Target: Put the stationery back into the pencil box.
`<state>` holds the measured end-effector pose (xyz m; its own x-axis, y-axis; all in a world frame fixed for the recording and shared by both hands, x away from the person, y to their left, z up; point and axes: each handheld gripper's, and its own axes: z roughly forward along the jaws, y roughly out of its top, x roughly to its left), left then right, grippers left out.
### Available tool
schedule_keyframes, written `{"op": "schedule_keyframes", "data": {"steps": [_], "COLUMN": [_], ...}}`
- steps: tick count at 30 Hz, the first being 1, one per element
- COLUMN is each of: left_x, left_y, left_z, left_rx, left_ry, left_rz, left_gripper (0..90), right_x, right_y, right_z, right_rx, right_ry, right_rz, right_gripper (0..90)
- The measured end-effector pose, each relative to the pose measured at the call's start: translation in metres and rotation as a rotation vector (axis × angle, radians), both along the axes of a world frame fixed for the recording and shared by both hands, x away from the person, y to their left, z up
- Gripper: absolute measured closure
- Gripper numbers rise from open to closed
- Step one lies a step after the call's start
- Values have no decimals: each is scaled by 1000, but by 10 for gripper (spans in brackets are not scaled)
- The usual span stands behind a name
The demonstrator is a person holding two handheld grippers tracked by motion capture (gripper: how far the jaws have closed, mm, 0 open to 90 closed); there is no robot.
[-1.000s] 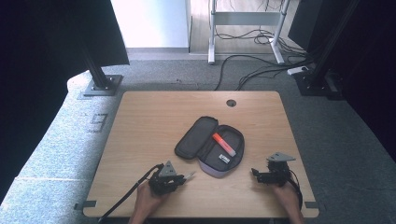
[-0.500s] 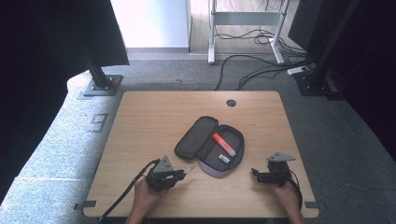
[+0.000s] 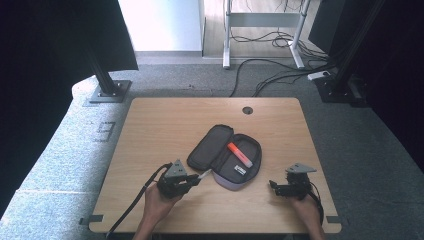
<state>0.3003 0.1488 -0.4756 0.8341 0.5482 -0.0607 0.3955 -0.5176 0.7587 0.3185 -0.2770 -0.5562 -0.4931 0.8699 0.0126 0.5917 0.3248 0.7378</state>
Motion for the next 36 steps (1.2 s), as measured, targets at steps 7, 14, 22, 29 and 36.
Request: {"op": "schedule_keyframes", "data": {"steps": [7,14,22,29,36], "left_x": [8,19,31,40,53], "left_y": [-6,-15,-26,-36,-45], "left_z": [6,9,13,15,12], "left_rx": [-4,4,16,30,21], "left_ry": [-1,2,3,5,18], "left_rz": [5,2,-3,-12,-14], "left_gripper": [801,801,801,800,800], "right_x": [0,0,0,0,0], "right_y": [0,0,0,0,0], "right_z": [0,0,0,0,0], "right_rx": [0,0,0,0,0], "right_ry": [0,0,0,0,0], "right_rz": [0,0,0,0,0], "right_gripper": [106,106,106,106,106]}}
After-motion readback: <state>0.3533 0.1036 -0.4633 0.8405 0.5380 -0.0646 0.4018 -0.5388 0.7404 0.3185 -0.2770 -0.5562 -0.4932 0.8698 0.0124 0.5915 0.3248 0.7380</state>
